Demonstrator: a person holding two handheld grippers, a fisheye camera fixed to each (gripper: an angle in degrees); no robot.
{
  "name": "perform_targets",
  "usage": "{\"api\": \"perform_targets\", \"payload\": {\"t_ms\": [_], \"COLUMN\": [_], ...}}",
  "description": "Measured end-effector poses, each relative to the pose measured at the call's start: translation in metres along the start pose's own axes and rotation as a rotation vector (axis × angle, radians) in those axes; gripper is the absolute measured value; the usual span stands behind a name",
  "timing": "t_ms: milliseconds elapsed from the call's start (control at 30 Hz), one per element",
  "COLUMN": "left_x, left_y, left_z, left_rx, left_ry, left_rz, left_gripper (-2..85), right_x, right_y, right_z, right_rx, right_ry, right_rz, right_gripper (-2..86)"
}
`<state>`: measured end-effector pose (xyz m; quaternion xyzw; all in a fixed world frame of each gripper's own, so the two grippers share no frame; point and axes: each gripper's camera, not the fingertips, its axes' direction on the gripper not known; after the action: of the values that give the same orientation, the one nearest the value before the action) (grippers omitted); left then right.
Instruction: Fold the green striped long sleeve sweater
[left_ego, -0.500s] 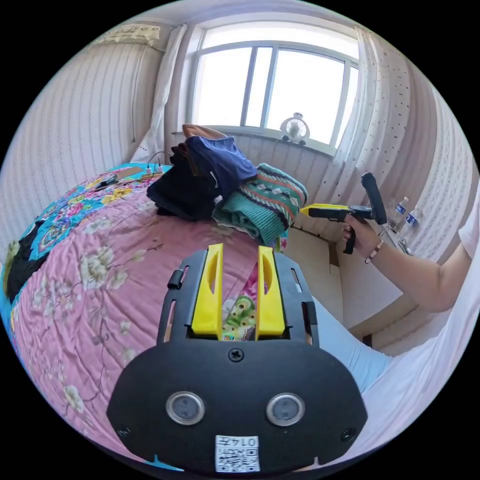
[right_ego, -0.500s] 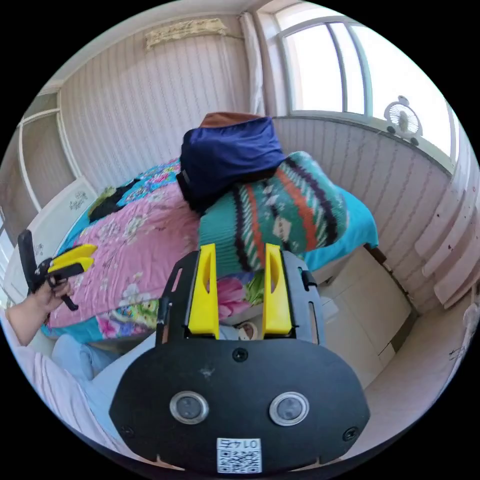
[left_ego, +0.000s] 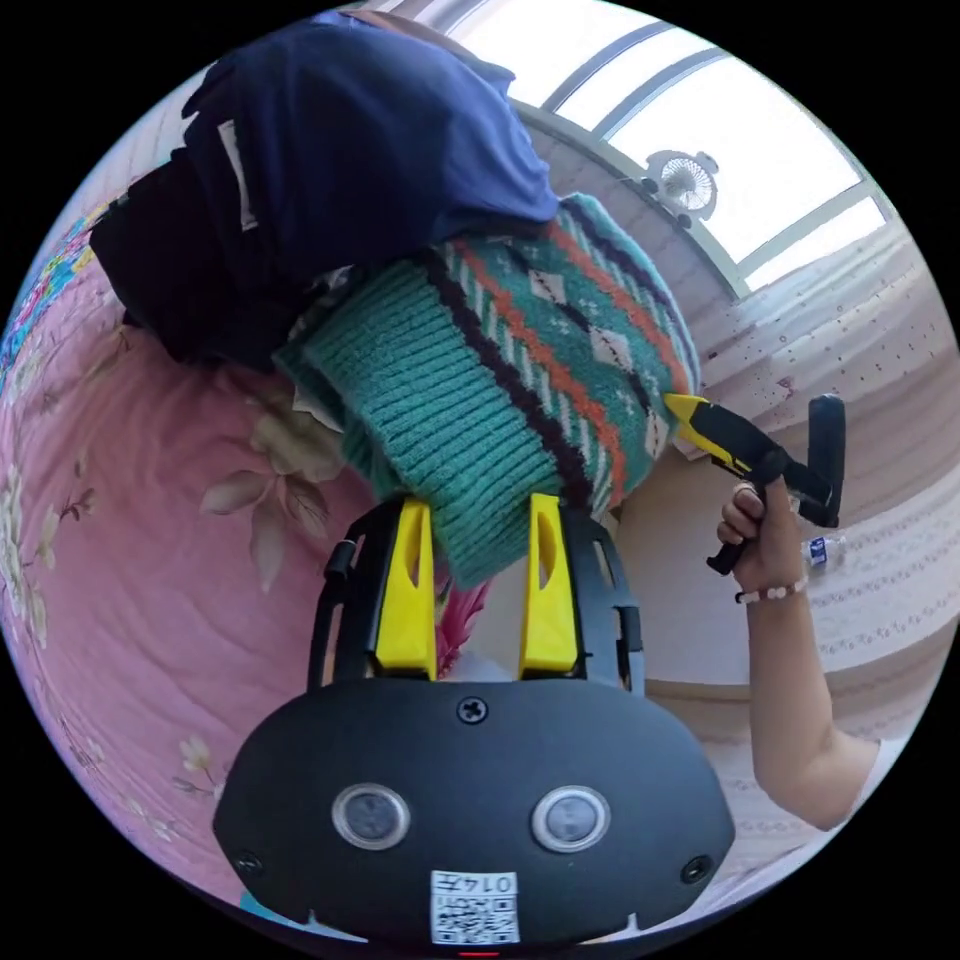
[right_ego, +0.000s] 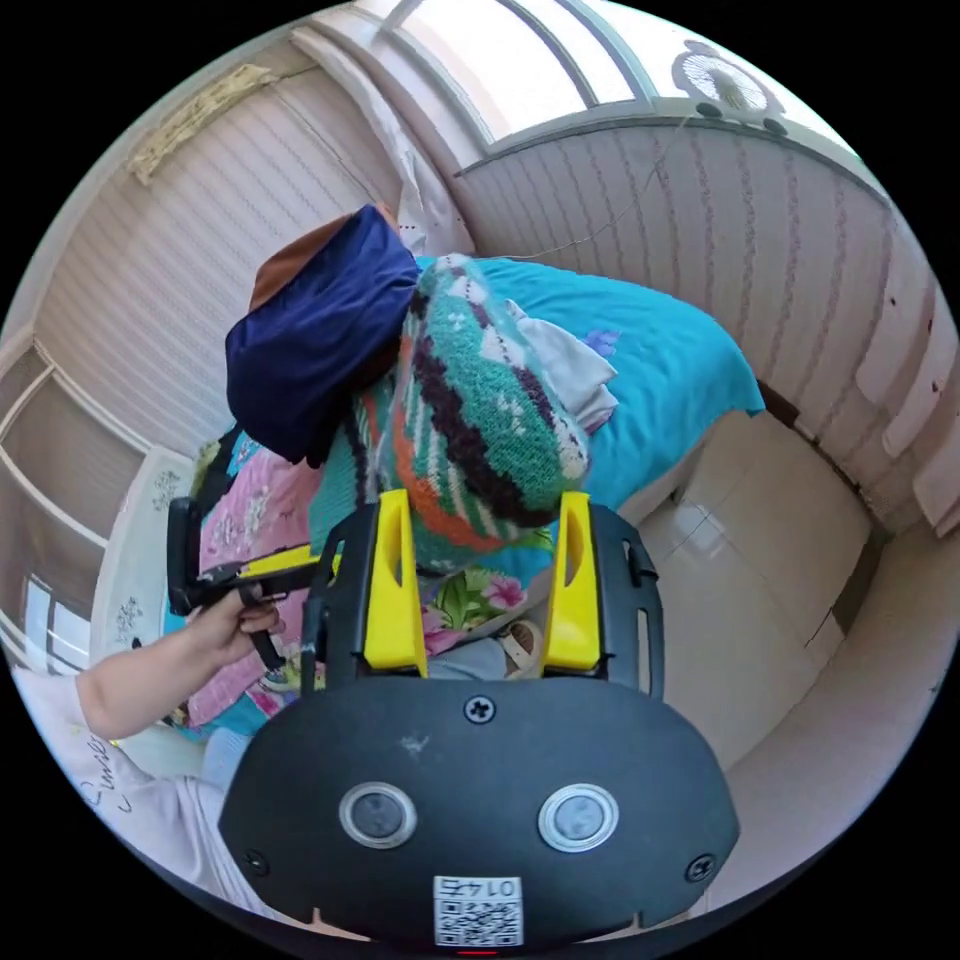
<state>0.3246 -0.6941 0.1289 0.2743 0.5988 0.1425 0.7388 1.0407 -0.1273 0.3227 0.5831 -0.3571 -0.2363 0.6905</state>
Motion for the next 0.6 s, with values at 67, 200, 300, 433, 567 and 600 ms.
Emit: {"api": "perform_targets", "payload": {"t_ms": [67,200,300,433,567,600], "left_x": [-0.001,0.007,0.009,-0.006,-0.057,-0.066], "left_y": [-0.006,-0.003,0.01,0.056,0.097,0.1], "left_z": [-0.006,-0.036,-0.073,-0.122,-0.105,-0.097], "left_rx": [0.024,0.128,0.195,0.212,0.113,0.087], "left_ry": [0.045,0.062,0.066,0.059,-0.017,-0.025], "left_rz": [0.046,0.171,0.245,0.291,0.114,0.071], "left_gripper": [6.6,5.5,5.3,5.3,5.3,5.3], "right_x": [-0.006,-0.019,-0.038,-0.064,-0.072,-0.071], "right_y": [-0.005,0.001,0.011,0.039,0.059,0.06], "right_z": [-0.035,-0.094,-0.129,-0.159,-0.121,-0.116], "right_rx": [0.023,0.105,0.092,0.039,-0.152,-0.187], "right_ry": [-0.003,-0.02,-0.057,-0.237,-0.354,-0.367], "right_rz": [-0.062,-0.168,-0.252,-0.31,-0.27,-0.252], "right_gripper": [11.4,2.9,1.2,0.8,1.9,2.1]}}
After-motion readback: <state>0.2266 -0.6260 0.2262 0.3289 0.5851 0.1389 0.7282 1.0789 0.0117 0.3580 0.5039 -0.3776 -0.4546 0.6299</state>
